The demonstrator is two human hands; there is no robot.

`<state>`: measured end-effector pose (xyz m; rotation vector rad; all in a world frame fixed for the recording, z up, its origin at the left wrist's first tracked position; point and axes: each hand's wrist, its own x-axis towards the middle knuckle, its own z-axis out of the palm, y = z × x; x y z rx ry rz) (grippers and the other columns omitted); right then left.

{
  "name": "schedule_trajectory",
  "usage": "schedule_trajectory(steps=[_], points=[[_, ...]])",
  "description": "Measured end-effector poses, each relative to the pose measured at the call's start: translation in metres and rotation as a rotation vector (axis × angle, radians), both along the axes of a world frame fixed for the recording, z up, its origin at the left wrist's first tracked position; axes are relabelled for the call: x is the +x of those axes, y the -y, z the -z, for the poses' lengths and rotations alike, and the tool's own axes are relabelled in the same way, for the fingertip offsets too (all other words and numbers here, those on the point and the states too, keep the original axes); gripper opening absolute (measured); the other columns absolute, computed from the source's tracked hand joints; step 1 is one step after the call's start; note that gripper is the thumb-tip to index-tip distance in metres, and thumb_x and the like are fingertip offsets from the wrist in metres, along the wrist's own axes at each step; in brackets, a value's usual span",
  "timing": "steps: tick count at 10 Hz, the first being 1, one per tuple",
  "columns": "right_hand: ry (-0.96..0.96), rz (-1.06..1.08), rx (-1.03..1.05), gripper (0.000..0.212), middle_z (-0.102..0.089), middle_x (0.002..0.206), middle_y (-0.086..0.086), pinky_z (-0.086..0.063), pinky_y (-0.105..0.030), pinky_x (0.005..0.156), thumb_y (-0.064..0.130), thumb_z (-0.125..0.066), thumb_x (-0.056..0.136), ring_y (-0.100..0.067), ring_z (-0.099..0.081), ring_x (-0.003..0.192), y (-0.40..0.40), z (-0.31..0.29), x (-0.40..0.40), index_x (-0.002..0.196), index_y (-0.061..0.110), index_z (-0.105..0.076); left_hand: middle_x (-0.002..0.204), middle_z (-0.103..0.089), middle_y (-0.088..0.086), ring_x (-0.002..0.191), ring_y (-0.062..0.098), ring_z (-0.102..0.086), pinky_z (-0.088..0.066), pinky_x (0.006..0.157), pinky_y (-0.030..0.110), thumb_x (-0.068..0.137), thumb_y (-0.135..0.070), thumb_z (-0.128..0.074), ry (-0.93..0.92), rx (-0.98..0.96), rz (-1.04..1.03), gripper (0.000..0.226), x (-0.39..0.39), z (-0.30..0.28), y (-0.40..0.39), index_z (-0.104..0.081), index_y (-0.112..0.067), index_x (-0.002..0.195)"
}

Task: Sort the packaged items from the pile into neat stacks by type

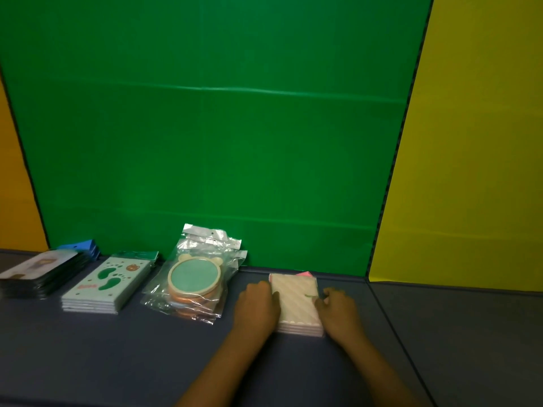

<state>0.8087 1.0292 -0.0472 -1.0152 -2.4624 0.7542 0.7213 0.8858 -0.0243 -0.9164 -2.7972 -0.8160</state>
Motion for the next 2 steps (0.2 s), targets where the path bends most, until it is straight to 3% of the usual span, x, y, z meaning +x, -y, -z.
schedule_trajectory(steps=[1, 2], points=[[-0.128, 0.019, 0.116, 0.042, -0.053, 0.127, -0.013, -0.044, -0.036, 0.097, 0.03, -0.055, 0.095, -0.027, -0.052, 0.116, 0.01, -0.009, 0.013, 0.13, 0.007, -0.051, 0.121, -0.058, 0.009, 0.108, 0.028, -0.058, -0.047, 0.085, 0.037, 0.095, -0.034, -0.044, -0.142, 0.072, 0.072, 0.036, 0.007, -0.015, 0.018, -0.05, -0.015, 0.124], [-0.236, -0.024, 0.24, 0.039, -0.053, 0.123, -0.007, -0.041, -0.033, 0.097, 0.029, -0.057, 0.094, -0.023, -0.049, 0.117, 0.033, -0.023, 0.026, 0.128, 0.012, -0.05, 0.126, -0.057, 0.005, 0.115, 0.022, -0.053, -0.045, 0.093, 0.034, 0.094, -0.035, -0.046, -0.199, 0.144, 0.202, 0.039, 0.011, -0.027, 0.044, -0.048, -0.02, 0.13]])
